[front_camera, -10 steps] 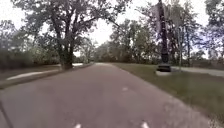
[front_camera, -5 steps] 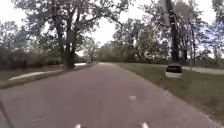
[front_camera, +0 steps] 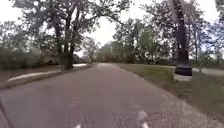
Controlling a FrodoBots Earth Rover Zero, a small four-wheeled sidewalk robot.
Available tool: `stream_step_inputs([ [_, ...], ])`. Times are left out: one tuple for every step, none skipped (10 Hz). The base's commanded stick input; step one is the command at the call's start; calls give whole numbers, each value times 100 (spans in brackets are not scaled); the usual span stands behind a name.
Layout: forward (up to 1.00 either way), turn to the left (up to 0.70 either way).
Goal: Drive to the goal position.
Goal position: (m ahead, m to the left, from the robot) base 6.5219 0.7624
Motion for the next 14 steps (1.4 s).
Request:
stream_step_inputs([
  [100,0],
  [100,0],
  [100,0],
  [100,0],
  [100,0],
  [100,0],
  [100,0],
  [100,0],
  [100,0],
  [100,0],
  [100,0],
  [100,0],
  [100,0],
  [100,0],
])
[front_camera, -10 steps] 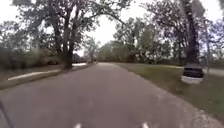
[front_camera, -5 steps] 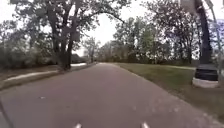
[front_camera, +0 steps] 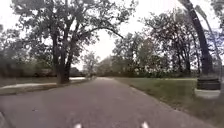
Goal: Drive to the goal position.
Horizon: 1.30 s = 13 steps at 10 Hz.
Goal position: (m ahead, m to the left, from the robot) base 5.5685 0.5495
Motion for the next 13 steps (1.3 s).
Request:
stream_step_inputs([
  [100,0],
  [100,0],
  [100,0],
  [100,0],
  [100,0],
  [100,0],
  [100,0],
  [100,0],
  [100,0],
  [100,0],
  [100,0],
  [100,0],
  [100,0],
])
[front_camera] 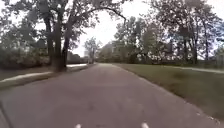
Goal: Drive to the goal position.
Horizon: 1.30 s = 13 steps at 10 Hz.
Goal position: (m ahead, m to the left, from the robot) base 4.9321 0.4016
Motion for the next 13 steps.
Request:
stream_step_inputs([
  [100,0],
  [100,0],
  [100,0],
  [100,0],
  [100,0],
  [100,0],
  [100,0],
  [100,0],
  [100,0],
  [100,11],
  [100,29],
  [100,33],
  [100,14],
])
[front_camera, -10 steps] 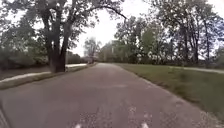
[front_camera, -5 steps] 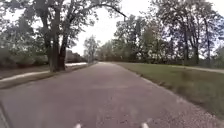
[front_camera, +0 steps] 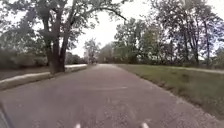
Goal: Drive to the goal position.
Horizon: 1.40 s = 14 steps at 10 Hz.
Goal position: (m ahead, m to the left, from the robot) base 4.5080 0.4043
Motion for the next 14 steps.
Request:
stream_step_inputs([
  [100,0],
  [100,0],
  [100,0],
  [100,0],
  [100,0],
  [100,0],
  [100,0],
  [100,0],
  [100,0],
  [100,0],
  [100,0],
  [100,0],
  [100,0],
  [100,0],
])
